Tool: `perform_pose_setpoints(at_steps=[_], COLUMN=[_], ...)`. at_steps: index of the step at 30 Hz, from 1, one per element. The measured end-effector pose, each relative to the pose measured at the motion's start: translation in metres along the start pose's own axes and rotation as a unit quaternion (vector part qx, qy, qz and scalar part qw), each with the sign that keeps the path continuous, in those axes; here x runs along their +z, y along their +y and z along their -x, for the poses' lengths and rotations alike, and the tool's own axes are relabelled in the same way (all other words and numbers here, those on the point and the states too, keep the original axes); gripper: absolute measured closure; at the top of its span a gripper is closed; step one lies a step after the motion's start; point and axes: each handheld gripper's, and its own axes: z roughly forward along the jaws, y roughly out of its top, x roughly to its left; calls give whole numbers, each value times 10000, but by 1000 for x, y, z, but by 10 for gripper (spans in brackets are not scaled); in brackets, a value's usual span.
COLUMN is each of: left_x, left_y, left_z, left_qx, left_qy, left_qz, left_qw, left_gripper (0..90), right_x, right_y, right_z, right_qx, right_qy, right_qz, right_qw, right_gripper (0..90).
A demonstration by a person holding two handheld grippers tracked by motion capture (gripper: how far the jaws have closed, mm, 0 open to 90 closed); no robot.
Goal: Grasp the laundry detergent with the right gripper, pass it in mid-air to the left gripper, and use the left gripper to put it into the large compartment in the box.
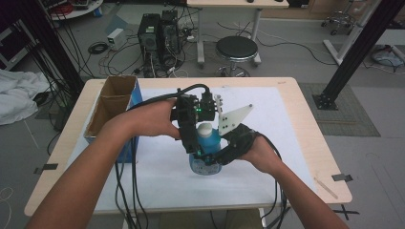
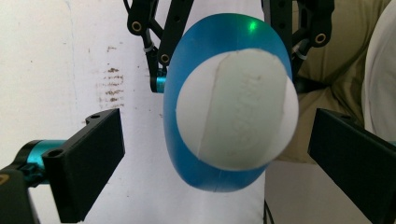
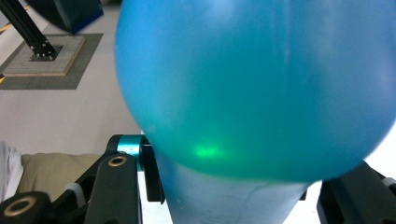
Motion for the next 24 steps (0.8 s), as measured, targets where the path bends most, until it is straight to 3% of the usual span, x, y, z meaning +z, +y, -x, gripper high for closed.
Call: perform_pose_setpoints(at_steps=[14, 16, 24], left_x=[9, 9, 12], left_y=[3, 3, 2], left_z=[-2, -3, -4], left_qx=[57, 133, 101], left_qy=[-54, -120, -146], left_qz=[-15, 11, 21], left_qw=[10000, 9998, 9998], left_gripper=[39, 129, 182], right_x=[0, 1, 0], right_y=[3, 3, 4], right_z=[-2, -2, -2], right_qx=[-22, -2, -25], right_qy=[56, 63, 36], right_qz=[-37, -57, -45], right_qw=[10000, 10000, 10000], right_gripper=[452, 452, 452])
